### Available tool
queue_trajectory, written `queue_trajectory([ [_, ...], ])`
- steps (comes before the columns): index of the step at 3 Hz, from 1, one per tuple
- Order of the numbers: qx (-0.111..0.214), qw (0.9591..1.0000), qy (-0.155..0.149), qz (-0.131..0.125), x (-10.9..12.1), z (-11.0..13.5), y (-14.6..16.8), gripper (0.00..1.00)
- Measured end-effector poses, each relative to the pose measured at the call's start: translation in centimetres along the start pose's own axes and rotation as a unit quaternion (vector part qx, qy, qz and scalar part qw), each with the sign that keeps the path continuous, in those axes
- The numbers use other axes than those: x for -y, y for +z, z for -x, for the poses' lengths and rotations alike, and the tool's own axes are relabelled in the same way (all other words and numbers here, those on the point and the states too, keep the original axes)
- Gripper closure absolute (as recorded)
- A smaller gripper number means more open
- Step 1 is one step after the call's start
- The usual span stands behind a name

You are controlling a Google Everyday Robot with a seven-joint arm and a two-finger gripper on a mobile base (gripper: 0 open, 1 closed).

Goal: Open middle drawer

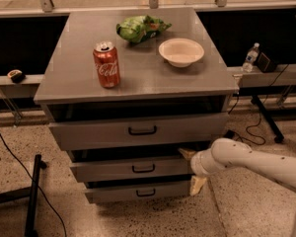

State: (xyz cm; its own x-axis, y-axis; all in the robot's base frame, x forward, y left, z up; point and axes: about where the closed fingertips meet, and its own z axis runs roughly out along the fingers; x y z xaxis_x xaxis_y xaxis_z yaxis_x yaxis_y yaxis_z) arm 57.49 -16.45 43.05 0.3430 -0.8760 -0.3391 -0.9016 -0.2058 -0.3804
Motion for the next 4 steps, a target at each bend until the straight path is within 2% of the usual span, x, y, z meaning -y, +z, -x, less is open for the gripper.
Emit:
queue_trajectory([
  [1,-0.017,0.9996,0.007,0.021,0.34,-2.45,2.43,0.19],
  [2,-0.018,0.9996,0.008,0.022,0.45,-2.52,2.32,0.30],
  [3,-0.018,0.9996,0.008,0.022,0.64,-2.35,1.89,0.39],
  [4,-0.018,0.9996,0.008,0.022,0.75,-2.24,1.61,0.41],
])
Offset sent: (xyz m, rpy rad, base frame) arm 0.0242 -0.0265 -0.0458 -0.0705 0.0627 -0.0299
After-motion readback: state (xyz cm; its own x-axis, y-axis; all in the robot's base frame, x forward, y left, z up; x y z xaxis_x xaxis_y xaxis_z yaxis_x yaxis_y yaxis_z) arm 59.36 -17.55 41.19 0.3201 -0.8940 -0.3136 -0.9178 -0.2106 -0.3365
